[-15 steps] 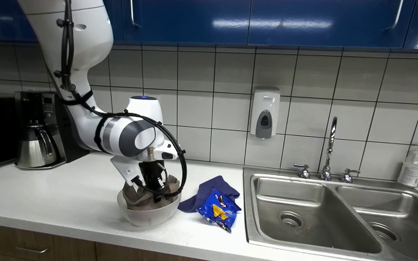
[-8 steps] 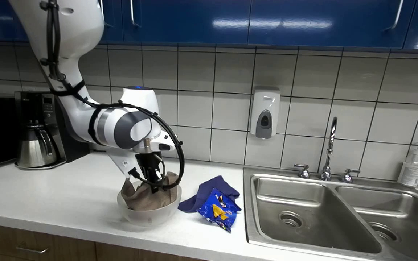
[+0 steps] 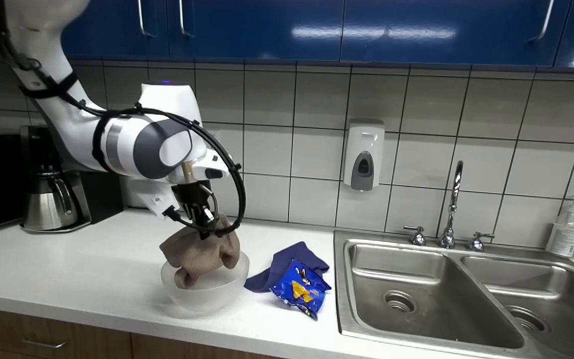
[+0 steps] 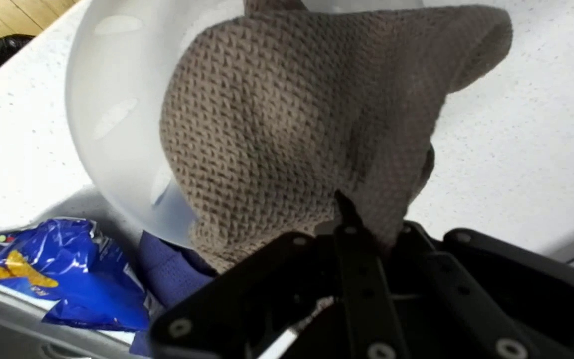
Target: Take out the cloth from the bowl
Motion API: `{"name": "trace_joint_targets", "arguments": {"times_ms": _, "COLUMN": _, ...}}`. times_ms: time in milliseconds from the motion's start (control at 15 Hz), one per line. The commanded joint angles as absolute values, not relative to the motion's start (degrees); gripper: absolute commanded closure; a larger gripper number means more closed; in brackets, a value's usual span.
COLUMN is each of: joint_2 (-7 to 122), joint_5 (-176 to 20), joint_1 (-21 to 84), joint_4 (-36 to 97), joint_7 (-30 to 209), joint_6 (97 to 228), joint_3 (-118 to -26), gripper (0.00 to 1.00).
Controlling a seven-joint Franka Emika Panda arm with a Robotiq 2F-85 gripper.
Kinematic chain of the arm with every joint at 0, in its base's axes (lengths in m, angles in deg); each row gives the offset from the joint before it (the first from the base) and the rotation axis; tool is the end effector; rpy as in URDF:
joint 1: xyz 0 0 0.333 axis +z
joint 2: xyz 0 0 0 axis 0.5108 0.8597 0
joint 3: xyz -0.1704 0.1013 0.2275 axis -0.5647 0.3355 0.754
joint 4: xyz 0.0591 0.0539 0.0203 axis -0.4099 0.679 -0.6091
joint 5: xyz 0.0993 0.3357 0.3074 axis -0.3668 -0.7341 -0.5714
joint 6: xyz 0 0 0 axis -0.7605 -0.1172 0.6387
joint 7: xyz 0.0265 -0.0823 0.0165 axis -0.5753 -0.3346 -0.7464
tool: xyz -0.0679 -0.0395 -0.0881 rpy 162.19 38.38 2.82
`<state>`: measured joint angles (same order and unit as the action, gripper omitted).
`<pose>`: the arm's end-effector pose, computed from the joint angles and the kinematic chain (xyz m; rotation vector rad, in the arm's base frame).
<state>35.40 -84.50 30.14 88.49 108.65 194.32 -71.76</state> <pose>0.5075 -0.0411 0.2367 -2.8878 0.8032 -0.5535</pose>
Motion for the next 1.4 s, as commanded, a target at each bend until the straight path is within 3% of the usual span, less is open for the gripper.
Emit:
{"name": "trace_joint_targets", "arguments": {"times_ms": 0, "joint_2": 26.87, "joint_5": -83.51, "joint_1": 28.67, "joint_4": 92.35, "joint_7": 108.90, "joint_6": 194.49, "joint_3": -68.91, "gripper": 0.99}}
{"name": "trace_joint_targets", "arguments": {"times_ms": 600, "joint_2": 18.91, "joint_5": -86.04, "joint_1": 30.81, "joint_4": 90.62, "joint_7": 107.47, "joint_6": 193.11, "joint_3": -63.00, "gripper": 0.99}}
{"name": "trace_joint_targets", "arguments": {"times_ms": 1333, "joint_2": 27.64, "joint_5": -89.19, "joint_1": 38.98, "joint_4": 83.92, "joint_7": 106.65, "joint_6": 193.51, "joint_3": -57.67, "gripper": 0.99}}
